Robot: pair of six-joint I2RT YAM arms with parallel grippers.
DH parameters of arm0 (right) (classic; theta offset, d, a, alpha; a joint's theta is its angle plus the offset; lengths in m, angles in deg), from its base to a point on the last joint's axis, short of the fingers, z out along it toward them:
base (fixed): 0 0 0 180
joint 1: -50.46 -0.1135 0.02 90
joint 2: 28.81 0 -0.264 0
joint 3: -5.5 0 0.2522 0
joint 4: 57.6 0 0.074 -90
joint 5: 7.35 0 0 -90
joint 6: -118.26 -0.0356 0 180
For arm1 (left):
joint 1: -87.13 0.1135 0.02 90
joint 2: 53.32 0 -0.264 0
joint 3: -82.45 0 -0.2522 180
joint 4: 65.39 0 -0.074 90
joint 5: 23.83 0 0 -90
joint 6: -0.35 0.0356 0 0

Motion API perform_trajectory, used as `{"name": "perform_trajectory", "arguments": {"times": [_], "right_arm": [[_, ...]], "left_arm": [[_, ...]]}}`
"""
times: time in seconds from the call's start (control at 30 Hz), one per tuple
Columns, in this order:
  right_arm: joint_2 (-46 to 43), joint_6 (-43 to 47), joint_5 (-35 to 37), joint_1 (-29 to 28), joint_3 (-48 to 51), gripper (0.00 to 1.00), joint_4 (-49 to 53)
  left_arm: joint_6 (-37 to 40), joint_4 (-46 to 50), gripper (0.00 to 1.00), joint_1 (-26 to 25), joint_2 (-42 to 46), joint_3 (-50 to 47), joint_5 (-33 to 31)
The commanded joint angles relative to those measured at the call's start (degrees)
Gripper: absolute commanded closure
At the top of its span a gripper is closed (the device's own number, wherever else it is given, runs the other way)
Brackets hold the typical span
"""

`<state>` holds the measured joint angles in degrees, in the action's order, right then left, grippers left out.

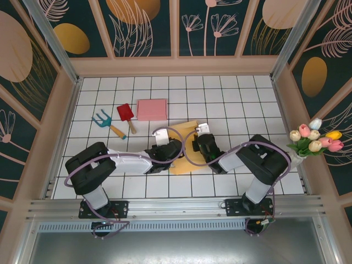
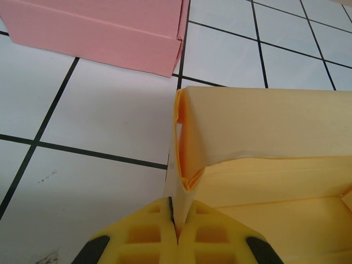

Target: Fold the paper box

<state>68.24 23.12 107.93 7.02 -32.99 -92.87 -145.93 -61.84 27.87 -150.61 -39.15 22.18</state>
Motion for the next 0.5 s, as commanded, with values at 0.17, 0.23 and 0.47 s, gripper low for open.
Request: {"name": "perform_trajectory", "arguments": {"times": [0.17,0.23,0.47], "right_arm": [[-7.9,-4.6,-0.8,0.0,3.4,0.65,1.2],[-12.9,-6.7,-2.0,-0.3,4.6,0.62,4.2],[-42.1,-12.5,-2.9,-0.9,6.4,0.5,27.4]], "left_arm": [[0.5,2.5,1.0,-0.1,-0.6,2.4,-3.2],[2.3,3.3,1.0,-0.1,-0.5,3.0,-4.3],[13.2,10.5,0.98,1.8,0.8,7.6,-7.5]]}}
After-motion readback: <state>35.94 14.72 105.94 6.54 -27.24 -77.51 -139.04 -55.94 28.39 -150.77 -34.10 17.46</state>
